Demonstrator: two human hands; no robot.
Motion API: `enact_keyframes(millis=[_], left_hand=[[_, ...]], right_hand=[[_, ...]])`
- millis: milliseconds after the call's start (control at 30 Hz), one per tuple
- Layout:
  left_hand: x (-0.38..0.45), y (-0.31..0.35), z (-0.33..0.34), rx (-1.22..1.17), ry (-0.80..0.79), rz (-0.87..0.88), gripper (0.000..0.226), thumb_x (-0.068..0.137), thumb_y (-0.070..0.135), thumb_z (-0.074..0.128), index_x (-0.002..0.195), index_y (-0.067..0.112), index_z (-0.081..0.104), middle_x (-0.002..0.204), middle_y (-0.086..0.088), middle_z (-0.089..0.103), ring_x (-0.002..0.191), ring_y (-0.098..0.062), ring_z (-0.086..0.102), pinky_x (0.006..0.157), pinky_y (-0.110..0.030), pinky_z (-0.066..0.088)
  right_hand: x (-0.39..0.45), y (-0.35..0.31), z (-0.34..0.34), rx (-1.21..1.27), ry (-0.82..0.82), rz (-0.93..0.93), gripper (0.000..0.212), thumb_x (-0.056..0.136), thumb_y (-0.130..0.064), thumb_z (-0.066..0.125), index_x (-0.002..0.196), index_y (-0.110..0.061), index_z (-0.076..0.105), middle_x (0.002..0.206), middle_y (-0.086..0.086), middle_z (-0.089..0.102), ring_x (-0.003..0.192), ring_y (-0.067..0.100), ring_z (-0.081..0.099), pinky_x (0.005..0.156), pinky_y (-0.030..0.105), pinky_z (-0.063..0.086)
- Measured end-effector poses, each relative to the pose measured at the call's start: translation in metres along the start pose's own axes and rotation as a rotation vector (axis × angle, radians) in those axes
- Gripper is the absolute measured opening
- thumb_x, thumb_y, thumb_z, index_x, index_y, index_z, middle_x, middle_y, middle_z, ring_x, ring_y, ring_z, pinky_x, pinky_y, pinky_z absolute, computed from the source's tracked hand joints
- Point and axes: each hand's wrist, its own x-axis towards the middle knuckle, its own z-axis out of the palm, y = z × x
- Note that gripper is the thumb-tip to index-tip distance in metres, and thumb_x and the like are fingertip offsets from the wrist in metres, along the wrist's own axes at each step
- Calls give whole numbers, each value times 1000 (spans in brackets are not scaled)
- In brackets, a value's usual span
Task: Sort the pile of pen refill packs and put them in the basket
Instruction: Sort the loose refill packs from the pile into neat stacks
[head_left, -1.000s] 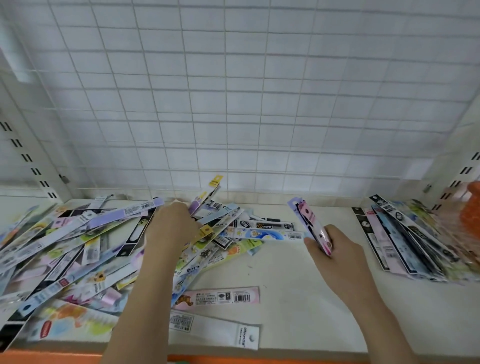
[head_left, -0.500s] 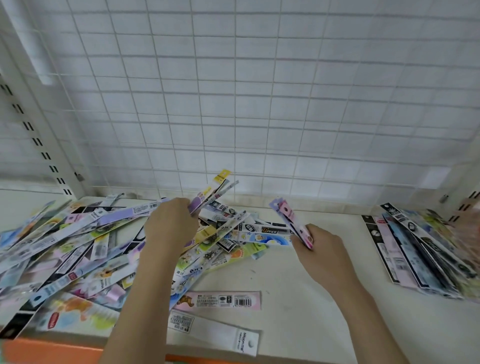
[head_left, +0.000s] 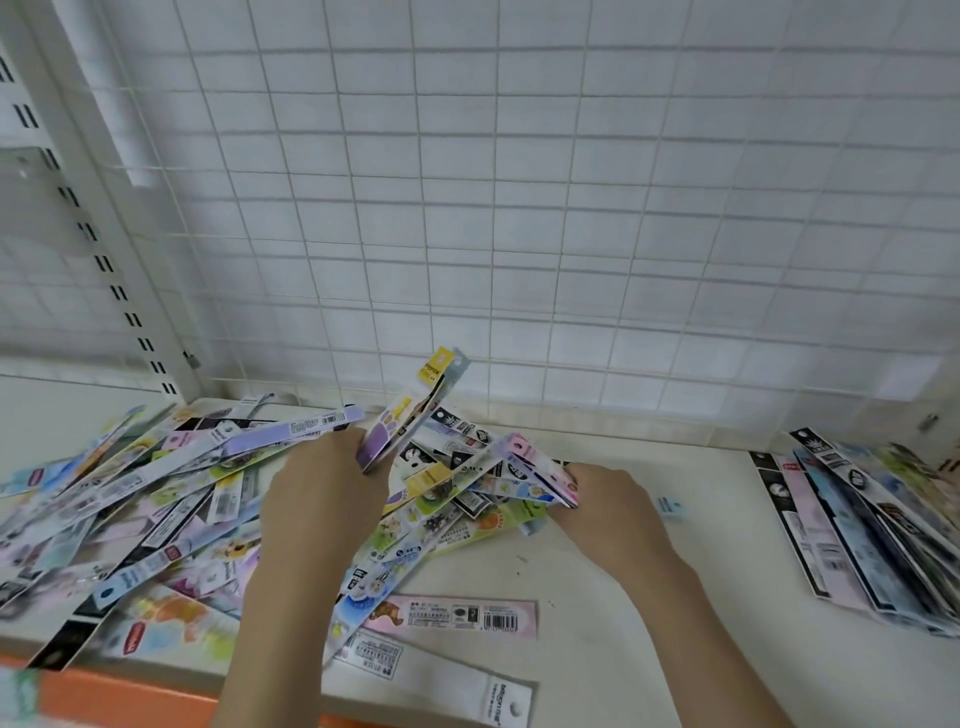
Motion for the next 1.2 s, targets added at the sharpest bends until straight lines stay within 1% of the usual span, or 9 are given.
enact_keyframes(millis=[100, 267, 400, 533, 633, 867, 967, 1033, 1200], left_hand=[[-6, -4, 0, -64, 44, 18, 48, 93, 42, 44, 52, 18, 33, 47, 0, 39, 48, -20, 39, 47, -27, 29], [-12, -9, 2, -247, 66, 33, 26, 93, 27, 48, 76, 10, 59, 69, -7, 66, 64, -26, 59, 56, -28, 42], [-21, -8, 7, -362, 40, 38, 27, 95, 27, 44, 79, 7, 51, 71, -13, 64, 68, -31, 60, 61, -36, 46], [-31, -6, 11, -370, 20, 85, 32, 94, 24, 46, 64, 17, 36, 60, -11, 54, 59, -29, 53, 50, -30, 34], [-34, -5, 14, -383, 5, 96, 34, 93, 24, 46, 62, 18, 35, 62, -9, 57, 64, -27, 57, 52, -28, 35], [-33, -5, 15, -366, -6, 108, 28, 93, 24, 48, 66, 18, 41, 65, -9, 60, 63, -25, 55, 54, -28, 37], [-36, -6, 12, -329, -25, 94, 34, 91, 25, 50, 62, 20, 35, 57, -5, 51, 55, -19, 46, 48, -26, 31], [-36, -8, 10, -295, -49, 67, 38, 90, 27, 53, 60, 16, 33, 55, -4, 45, 54, -19, 42, 48, -26, 30], [-35, -18, 5, -278, -83, 10, 42, 88, 31, 57, 60, 11, 34, 54, -6, 42, 53, -20, 39, 49, -28, 29]], right_hand=[[-3, -1, -4, -73, 50, 6, 7, 88, -26, 52, 89, -22, 58, 88, 1, 66, 75, 25, 57, 55, 29, 35], [-15, 4, -20, -14, 145, 84, 33, 87, -23, 49, 60, -22, 30, 67, -1, 47, 67, 26, 44, 48, 28, 28], [-30, 10, -31, 165, 217, 136, 34, 87, -20, 51, 58, -19, 32, 60, 0, 47, 61, 26, 44, 50, 31, 30], [-48, 12, -37, 263, 296, 114, 37, 85, -12, 53, 56, -24, 33, 50, -1, 41, 48, 17, 35, 48, 30, 29], [-57, 12, -40, 260, 309, 98, 41, 83, -7, 53, 58, -33, 33, 50, -4, 40, 47, 12, 34, 49, 28, 30], [-68, 14, -45, 304, 415, 89, 39, 87, -32, 61, 58, -22, 36, 50, -2, 39, 49, 17, 36, 51, 32, 31], [-67, 13, -46, 237, 472, 48, 41, 87, -34, 60, 57, -27, 34, 62, -5, 40, 56, 19, 42, 52, 23, 31], [-65, 12, -46, 199, 455, 47, 41, 88, -35, 58, 58, -28, 32, 65, -5, 41, 61, 20, 44, 51, 20, 30], [-64, 4, -40, 307, 313, 76, 33, 92, -38, 48, 67, -17, 41, 65, 12, 59, 64, 30, 55, 59, 37, 45]])
